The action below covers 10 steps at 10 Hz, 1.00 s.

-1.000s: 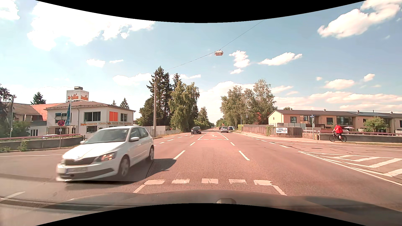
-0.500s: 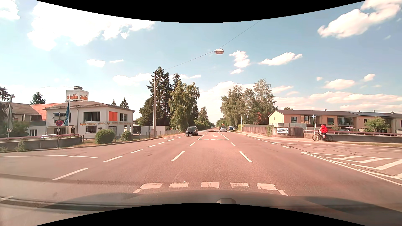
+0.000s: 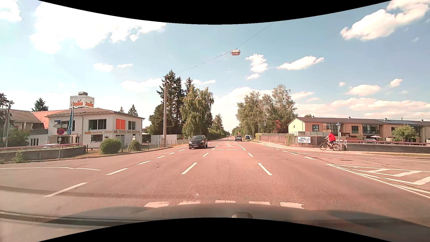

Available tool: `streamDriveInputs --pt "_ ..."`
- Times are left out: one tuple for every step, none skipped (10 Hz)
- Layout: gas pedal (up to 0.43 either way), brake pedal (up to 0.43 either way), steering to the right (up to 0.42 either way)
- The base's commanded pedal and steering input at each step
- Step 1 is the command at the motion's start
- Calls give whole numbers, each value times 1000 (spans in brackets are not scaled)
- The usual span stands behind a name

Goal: Follow the waypoints while adhering to traffic rules and regulations

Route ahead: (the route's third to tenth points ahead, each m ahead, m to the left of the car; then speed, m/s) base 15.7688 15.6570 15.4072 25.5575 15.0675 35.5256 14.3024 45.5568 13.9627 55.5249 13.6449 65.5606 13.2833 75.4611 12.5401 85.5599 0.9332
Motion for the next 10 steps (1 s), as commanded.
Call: streamDriveInputs --pt "0 0 -31" --pt "0 0 -33" --pt "0 0 -34" --pt "0 0 -34" --pt "0 0 -36" --pt "0 0 -39" --pt "67 0 -42" --pt "67 0 -45" --pt "67 0 -46" --pt "67 0 -50"
